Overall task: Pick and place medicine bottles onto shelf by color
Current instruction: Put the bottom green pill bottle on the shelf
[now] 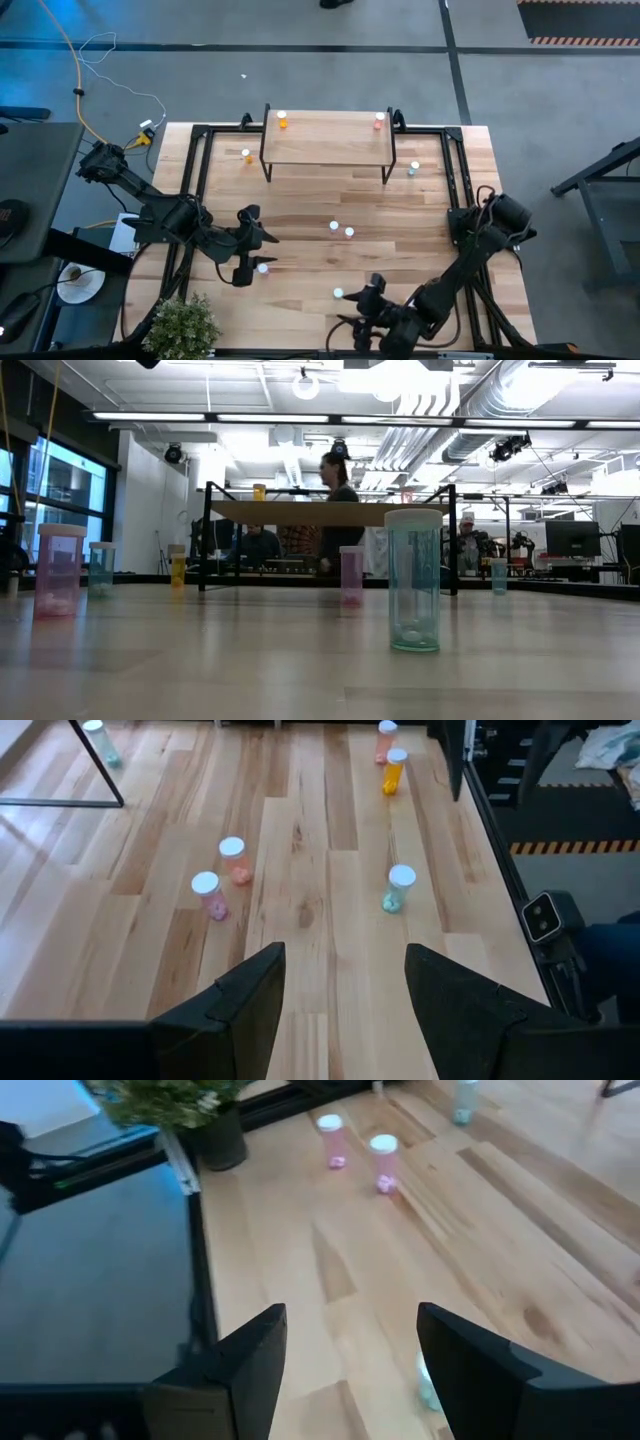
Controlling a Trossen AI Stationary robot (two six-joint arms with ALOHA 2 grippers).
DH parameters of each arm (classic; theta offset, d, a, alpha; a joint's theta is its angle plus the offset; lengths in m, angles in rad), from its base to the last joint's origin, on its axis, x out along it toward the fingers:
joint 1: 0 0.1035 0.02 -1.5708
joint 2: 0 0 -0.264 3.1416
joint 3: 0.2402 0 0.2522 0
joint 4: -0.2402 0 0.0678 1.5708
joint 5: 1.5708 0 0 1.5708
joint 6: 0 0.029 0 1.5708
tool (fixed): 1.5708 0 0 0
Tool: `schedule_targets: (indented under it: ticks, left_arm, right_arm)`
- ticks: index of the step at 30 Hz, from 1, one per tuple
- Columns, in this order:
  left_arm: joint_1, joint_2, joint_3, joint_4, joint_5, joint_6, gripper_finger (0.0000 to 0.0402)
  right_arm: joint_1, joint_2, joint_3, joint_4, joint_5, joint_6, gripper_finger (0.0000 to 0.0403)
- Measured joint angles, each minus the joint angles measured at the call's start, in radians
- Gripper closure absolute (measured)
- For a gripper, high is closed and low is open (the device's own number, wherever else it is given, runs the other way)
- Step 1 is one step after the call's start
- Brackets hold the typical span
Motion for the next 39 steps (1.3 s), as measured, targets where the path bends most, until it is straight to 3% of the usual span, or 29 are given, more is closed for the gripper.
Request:
schedule_targets:
  ticks: [12, 26, 39]
  left_arm:
    - [0.0, 0.0, 0.0, 0.0, 0.0, 0.007, 0.0204]
    - [0.0, 0.0, 0.0, 0.0, 0.0, 0.021, 0.0204]
    - [0.0, 0.0, 0.0, 0.0, 0.0, 0.027, 0.0204]
  right_arm:
    - [0.016, 0.094, 0.0, -0.027, 0.108, 0.055, 0.0185]
    - [0.009, 0.203, 0.0, -0.079, 0.153, 0.234, 0.0185]
    - [-0.026, 0.273, -0.001, -0.065, 0.162, 0.241, 0.0185]
